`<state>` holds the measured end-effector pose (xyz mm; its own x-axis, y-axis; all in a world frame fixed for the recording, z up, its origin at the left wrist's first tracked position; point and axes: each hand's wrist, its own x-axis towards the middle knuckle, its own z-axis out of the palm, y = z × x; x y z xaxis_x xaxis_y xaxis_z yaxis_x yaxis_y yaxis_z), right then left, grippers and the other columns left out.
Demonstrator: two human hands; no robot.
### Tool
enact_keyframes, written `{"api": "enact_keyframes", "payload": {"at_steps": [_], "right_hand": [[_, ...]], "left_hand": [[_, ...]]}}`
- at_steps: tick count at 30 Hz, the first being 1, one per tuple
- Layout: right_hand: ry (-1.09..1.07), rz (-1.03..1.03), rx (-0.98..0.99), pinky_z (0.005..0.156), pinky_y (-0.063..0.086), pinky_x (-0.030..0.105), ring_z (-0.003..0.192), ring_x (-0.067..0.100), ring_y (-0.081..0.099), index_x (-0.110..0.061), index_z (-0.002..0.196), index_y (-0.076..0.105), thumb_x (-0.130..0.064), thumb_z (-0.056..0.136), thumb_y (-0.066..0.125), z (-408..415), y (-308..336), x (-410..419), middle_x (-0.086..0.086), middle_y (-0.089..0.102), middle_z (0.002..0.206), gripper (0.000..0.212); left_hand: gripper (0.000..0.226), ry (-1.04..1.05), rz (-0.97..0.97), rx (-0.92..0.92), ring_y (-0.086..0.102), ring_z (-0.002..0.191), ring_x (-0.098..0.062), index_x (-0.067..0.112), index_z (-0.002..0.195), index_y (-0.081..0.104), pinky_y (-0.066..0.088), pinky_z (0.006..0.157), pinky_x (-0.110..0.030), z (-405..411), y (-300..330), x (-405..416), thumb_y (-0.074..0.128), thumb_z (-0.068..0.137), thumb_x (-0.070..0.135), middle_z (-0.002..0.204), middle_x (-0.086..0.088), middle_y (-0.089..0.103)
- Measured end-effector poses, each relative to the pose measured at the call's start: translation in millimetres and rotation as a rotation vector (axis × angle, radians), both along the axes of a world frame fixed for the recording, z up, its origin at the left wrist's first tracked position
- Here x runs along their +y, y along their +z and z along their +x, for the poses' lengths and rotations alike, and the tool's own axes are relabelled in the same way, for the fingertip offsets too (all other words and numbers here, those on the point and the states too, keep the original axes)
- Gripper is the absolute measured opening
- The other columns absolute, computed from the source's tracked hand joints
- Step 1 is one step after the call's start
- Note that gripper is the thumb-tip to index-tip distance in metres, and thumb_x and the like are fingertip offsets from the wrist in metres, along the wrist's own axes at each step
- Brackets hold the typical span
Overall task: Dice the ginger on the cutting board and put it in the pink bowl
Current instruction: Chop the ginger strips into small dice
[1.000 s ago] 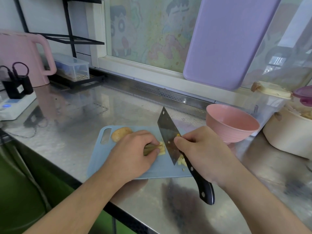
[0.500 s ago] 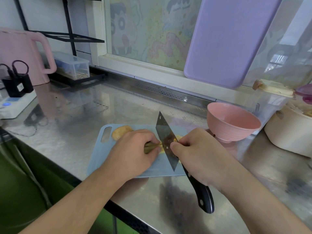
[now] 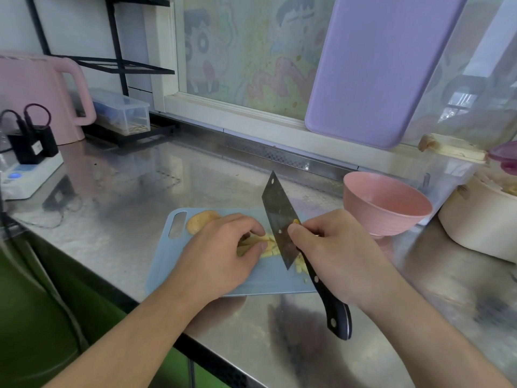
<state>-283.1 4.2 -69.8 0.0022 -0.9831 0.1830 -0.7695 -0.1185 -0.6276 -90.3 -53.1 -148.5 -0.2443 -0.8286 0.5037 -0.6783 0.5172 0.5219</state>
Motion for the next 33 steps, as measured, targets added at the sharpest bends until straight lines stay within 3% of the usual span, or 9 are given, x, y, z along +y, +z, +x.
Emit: {"api": "enact_keyframes", "payload": {"at_steps": [3,16,20,29,33], "right_hand": [[0.015,0.014,0.001,0.052,0.03,0.034,0.049,0.016,0.03,-0.002,0.064,0.038,-0.034,0.1,0.058,1,1,3,0.003,0.033,0.052,0.052],[0.005,0.066,0.037,0.051,0.029,0.033,0.048,0.017,0.028,-0.002,0.066,0.038,-0.034,0.098,0.057,5,0,7,0.0,0.03,0.051,0.049],[-0.001,0.083,0.057,0.05,0.029,0.032,0.046,0.018,0.028,-0.01,0.061,0.034,-0.035,0.098,0.058,6,0,7,-0.002,0.028,0.049,0.05],[-0.015,0.177,0.028,0.043,0.03,0.024,0.037,0.013,0.036,-0.012,0.056,0.038,-0.03,0.1,0.056,12,-4,-2,-0.005,0.04,0.037,0.052],[-0.018,0.131,0.022,0.05,0.033,0.031,0.043,0.015,0.038,-0.011,0.056,0.039,-0.033,0.101,0.056,15,-12,-7,-0.005,0.04,0.04,0.054]], "left_hand": [[0.003,-0.001,0.0,-0.009,0.062,0.091,-0.003,0.036,0.095,0.07,0.057,0.076,-0.035,1,-1,0,0.071,0.091,0.036,0.094,0.024,0.066],[0.003,-0.004,0.005,-0.003,0.063,0.092,-0.002,0.035,0.089,0.073,0.057,0.076,-0.035,1,-4,-3,0.073,0.091,0.036,0.094,0.025,0.069],[0.003,0.004,-0.006,-0.009,0.063,0.092,-0.002,0.034,0.088,0.074,0.057,0.077,-0.035,1,-5,-4,0.072,0.091,0.036,0.093,0.024,0.07],[0.009,0.007,0.037,0.017,0.065,0.089,-0.002,0.036,0.088,0.074,0.058,0.075,-0.034,1,-5,-7,0.068,0.086,0.042,0.092,0.026,0.07],[0.004,0.019,0.038,0.02,0.063,0.089,-0.001,0.035,0.088,0.075,0.057,0.076,-0.035,0,-1,-3,0.071,0.089,0.037,0.09,0.024,0.07]]}}
